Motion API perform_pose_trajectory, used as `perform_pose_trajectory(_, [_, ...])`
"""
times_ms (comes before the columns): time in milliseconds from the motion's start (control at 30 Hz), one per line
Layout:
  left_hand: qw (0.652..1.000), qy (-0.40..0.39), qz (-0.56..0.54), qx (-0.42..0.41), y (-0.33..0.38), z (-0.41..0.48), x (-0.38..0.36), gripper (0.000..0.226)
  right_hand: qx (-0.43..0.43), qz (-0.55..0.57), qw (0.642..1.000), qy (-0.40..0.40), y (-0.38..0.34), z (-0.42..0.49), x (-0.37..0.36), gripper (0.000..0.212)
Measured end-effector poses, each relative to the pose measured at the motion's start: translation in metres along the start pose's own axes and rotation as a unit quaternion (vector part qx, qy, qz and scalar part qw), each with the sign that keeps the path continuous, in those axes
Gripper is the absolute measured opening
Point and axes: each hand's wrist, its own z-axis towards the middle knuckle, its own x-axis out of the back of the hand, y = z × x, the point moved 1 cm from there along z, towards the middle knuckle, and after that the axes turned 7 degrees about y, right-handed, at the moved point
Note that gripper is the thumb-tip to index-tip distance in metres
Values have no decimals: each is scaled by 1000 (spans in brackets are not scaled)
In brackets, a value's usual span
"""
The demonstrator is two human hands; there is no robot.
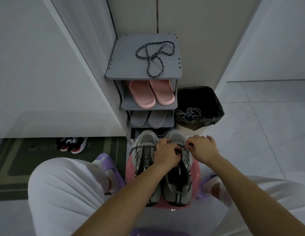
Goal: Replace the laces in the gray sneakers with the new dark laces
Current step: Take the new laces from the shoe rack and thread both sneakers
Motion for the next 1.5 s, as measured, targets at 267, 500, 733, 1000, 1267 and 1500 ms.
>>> perform_pose_trajectory(267, [999,13,4,30,6,5,0,19,-58,58,994,68,-6,-7,-10,18])
perform_pose_trajectory(500, [997,-20,74,31,9,19,6,22,-63,29,989,128,-33,-62,-25,31])
perform_pose_trajectory(733, [975,27,213,-53,16,25,13,26,-126,75,979,145,-27,-63,-32,23])
perform_pose_trajectory(1000, [991,50,121,30,-46,9,72,16,-125,85,976,159,-29,-65,-35,19])
perform_pose_trajectory(1267, [986,60,-6,154,-126,-24,93,10,-136,90,977,138,-32,-64,-35,19])
perform_pose_trajectory(1500, [984,160,45,64,-82,-15,78,18,-143,135,977,83,-31,-62,-33,14])
